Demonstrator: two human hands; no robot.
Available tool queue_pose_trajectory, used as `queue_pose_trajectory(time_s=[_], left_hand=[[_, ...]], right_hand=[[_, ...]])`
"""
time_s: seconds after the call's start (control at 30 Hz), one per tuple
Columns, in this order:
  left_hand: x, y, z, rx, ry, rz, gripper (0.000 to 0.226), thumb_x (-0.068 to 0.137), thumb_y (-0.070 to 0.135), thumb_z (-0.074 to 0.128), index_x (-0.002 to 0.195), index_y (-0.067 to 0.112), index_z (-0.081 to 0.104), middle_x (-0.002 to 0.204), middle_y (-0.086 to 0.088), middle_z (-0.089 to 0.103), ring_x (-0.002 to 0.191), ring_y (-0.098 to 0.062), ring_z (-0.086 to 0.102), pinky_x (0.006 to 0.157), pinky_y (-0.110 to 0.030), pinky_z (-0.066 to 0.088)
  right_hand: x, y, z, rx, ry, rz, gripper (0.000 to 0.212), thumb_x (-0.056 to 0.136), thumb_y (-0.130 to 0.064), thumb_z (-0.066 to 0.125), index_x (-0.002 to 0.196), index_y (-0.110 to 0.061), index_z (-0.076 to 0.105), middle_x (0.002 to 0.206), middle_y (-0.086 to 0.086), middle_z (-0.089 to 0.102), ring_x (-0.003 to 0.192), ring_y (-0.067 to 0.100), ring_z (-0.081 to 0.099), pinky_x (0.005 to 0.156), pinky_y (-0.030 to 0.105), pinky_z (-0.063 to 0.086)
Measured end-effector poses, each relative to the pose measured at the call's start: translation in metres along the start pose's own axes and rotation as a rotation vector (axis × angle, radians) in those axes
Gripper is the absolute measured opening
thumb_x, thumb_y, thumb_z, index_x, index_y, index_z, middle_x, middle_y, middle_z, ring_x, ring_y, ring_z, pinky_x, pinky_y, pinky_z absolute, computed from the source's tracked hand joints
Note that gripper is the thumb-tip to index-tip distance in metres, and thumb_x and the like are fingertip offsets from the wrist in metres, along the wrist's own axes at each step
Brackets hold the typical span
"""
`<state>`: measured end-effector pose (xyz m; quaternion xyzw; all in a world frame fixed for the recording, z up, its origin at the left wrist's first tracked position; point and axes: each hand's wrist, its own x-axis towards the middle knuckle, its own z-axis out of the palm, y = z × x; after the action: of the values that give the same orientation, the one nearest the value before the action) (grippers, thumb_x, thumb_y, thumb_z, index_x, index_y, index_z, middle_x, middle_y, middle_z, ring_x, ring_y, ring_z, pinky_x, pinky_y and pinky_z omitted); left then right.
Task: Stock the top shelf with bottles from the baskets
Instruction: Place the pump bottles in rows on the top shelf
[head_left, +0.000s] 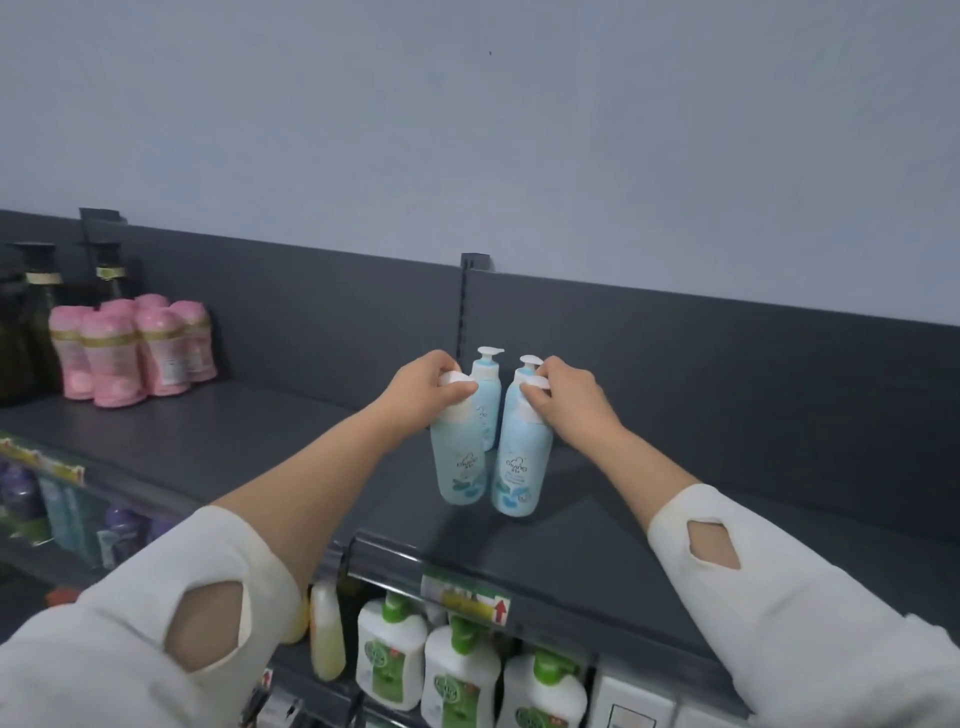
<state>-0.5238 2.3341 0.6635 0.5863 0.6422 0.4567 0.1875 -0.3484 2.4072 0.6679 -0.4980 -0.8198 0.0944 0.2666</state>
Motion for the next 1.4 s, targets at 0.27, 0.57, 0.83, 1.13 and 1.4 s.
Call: queue_pose_trajectory(time_s=[0.27,0.57,0.83,1.13,1.4], left_hand=[[0.053,-0.018,0.012,0.134,-0.098,0.025,0.028,0.094,0.027,0.050,0.116,0.009,0.049,0.109,-0.005,0.053,0.093,-0.019,0.049,0.074,-0.030,0.040],[0.087,-0.044,0.027,0.078,-0.176,0.100,0.034,0.098,0.025,0.045,0.132,0.019,0.048,0.126,-0.007,0.055,0.106,-0.017,0.050,0.080,-0.026,0.042],[0.064,-0.069,0.052,-0.132,-0.195,0.155,0.089,0.083,0.015,0.068,0.148,0.029,0.009,0.132,0.012,0.042,0.120,-0.010,0.043,0.099,-0.029,0.036],[0.062,-0.084,0.059,-0.095,-0.081,0.066,0.063,0.081,0.016,0.072,0.134,0.019,0.038,0.125,0.000,0.053,0.113,-0.016,0.049,0.087,-0.029,0.041],[0.070,-0.088,0.055,-0.089,-0.142,0.076,0.065,0.083,0.015,0.069,0.138,0.018,0.035,0.131,-0.002,0.051,0.119,-0.018,0.048,0.090,-0.028,0.040]], right_hand=[[0.029,0.012,0.019,-0.052,-0.015,0.078,0.031,0.096,-0.034,0.044,0.115,-0.010,0.048,0.108,0.012,0.058,0.092,0.031,0.056,0.077,0.037,0.048],[0.049,0.014,0.043,0.018,0.007,0.069,0.042,0.095,-0.035,0.047,0.133,-0.019,0.041,0.122,0.007,0.057,0.104,0.028,0.054,0.082,0.034,0.046],[0.022,0.041,0.056,0.430,-0.049,0.226,0.072,0.076,-0.035,0.077,0.134,-0.024,0.034,0.104,-0.002,0.057,0.095,0.010,0.056,0.069,0.020,0.042],[0.013,0.044,0.073,0.373,-0.122,0.216,0.053,0.082,-0.025,0.072,0.124,-0.011,0.044,0.115,-0.003,0.052,0.100,0.010,0.049,0.069,0.019,0.040],[0.019,0.051,0.079,0.436,-0.106,0.246,0.060,0.080,-0.020,0.073,0.130,-0.016,0.039,0.127,0.001,0.054,0.109,0.014,0.053,0.082,0.026,0.044]])
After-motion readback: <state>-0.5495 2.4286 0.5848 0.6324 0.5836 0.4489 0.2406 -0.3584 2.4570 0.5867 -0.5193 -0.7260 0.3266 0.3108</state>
